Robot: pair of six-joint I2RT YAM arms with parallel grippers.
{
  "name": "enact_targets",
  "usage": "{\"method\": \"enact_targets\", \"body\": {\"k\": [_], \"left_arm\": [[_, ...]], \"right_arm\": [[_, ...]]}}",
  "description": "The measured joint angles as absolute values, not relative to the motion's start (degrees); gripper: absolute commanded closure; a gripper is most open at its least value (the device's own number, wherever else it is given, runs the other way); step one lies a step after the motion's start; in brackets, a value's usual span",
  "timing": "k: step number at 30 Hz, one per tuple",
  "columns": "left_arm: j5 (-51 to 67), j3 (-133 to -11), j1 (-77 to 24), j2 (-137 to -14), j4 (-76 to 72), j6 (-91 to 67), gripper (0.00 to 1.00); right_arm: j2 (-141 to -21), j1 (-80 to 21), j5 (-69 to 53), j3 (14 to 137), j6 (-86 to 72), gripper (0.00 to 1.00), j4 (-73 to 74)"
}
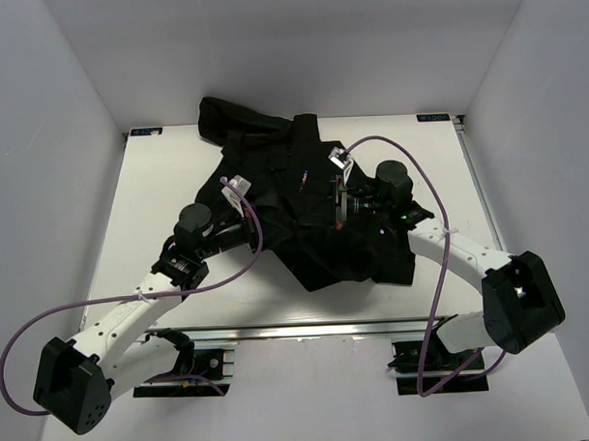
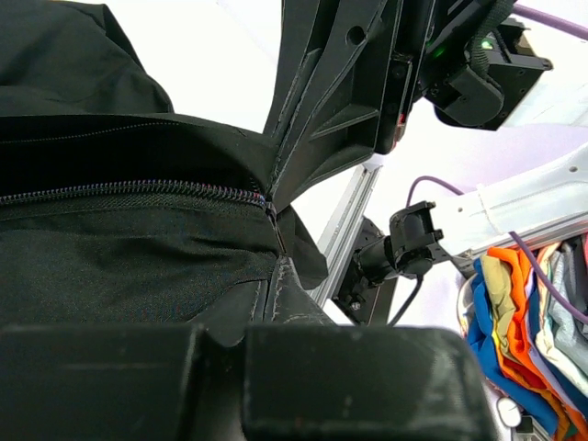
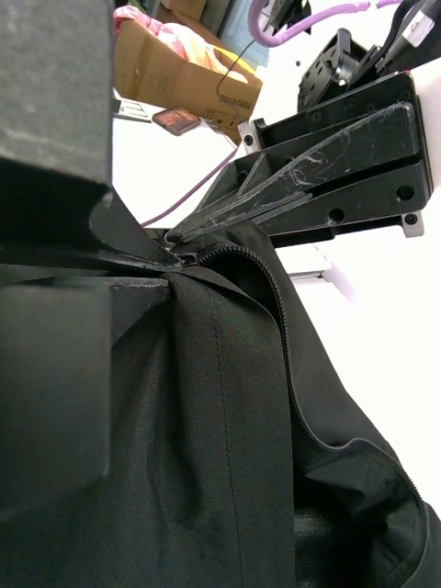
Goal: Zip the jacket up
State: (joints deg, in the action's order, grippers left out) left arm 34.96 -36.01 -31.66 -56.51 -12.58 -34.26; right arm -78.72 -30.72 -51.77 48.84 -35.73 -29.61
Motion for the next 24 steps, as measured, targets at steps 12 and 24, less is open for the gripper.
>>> {"method": "enact_targets", "body": {"k": [12, 24], "left_arm": [[33.87, -34.5, -31.62, -55.61, -13.17, -36.64, 1.0], [31.79, -31.29, -32.29, -54.11, -12.43, -41.1, 0.13]], "right_arm": [[-79.13, -30.72, -53.21, 48.84, -37.04, 1.0, -31.16], [-79.09, -32.14, -50.02, 47.75, -34.7, 1.0, -31.53]]}}
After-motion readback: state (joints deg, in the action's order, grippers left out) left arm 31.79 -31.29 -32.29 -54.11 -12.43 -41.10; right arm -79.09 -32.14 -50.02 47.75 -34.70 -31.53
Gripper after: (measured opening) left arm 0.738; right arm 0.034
